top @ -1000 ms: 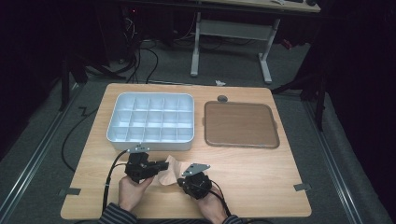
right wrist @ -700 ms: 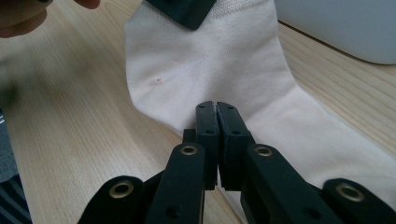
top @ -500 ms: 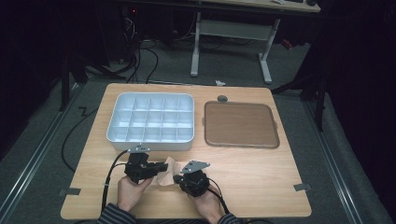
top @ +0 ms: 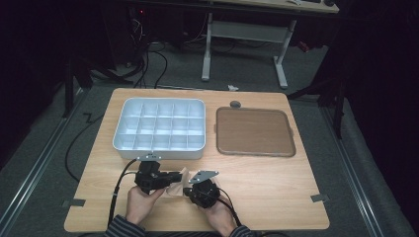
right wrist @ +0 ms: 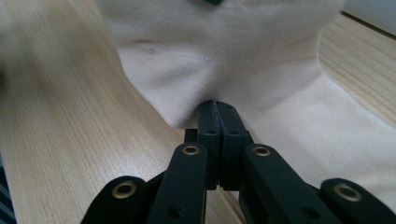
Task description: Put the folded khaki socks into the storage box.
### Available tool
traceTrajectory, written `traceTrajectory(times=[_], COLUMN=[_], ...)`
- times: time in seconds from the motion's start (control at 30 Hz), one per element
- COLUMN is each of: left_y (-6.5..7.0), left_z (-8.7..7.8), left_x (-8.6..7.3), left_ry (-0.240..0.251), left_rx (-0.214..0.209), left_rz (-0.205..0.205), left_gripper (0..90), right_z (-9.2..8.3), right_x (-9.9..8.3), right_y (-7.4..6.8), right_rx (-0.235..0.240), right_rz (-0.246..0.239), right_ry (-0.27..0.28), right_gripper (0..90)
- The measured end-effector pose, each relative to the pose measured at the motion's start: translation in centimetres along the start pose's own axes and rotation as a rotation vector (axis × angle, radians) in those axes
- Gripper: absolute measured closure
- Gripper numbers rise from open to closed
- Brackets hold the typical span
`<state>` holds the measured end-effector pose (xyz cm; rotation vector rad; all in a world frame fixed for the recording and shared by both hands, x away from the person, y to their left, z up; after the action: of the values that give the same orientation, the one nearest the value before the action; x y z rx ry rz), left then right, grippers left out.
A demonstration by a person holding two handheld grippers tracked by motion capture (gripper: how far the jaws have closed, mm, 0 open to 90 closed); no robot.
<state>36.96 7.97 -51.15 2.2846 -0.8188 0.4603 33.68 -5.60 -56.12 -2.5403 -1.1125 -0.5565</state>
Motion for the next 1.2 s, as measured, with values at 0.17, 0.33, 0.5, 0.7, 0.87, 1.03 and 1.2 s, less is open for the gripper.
traceTrajectory(times=[0.17,0.33,0.5,0.7,0.87,1.03,1.2], left_y=[0.4,0.7,0.6,0.5,0.5,0.5,0.6], left_z=[0.8,1.7,2.2,1.9,1.5,1.3,1.3], left_x=[0.7,1.0,1.0,0.9,0.9,0.9,0.8], left_ry=[0.007,0.006,0.001,0.006,0.009,0.017,0.015], left_rx=[-0.018,-0.043,-0.013,0.01,0.017,0.021,0.022], left_rz=[0.005,0.015,0.023,0.033,0.036,0.035,0.036], left_gripper=[80.2,82.0,83.7,84.6,84.7,84.6,84.6], right_z=[0.0,0.0,0.0,-1.2,-4.1,-6.0,-6.3], right_x=[0.0,-0.1,-0.1,-0.4,-1.7,-3.8,-4.8], right_y=[-0.1,0.0,-0.1,0.1,1.5,4.5,5.7], right_rx=[-0.012,0.0,-0.008,-0.019,-0.087,-0.175,-0.179], right_rz=[-0.014,-0.004,-0.016,0.006,0.053,0.157,0.209], right_ry=[0.002,0.009,0.011,0.036,0.112,0.14,0.131], right_gripper=[89.6,89.7,86.4,80.2,77.3,72.3,71.0])
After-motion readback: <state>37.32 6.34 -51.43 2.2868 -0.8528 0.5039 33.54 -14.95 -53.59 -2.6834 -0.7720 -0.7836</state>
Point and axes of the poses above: each handheld gripper's, and its own axes: z roughly forward along the jaws, x roughly out of its top, y roughly to its right, the point moved 5 cm from there along z, roughly forward along the jaws, and after that the axes turned 15 degrees about -y, right-handed, at the moved point
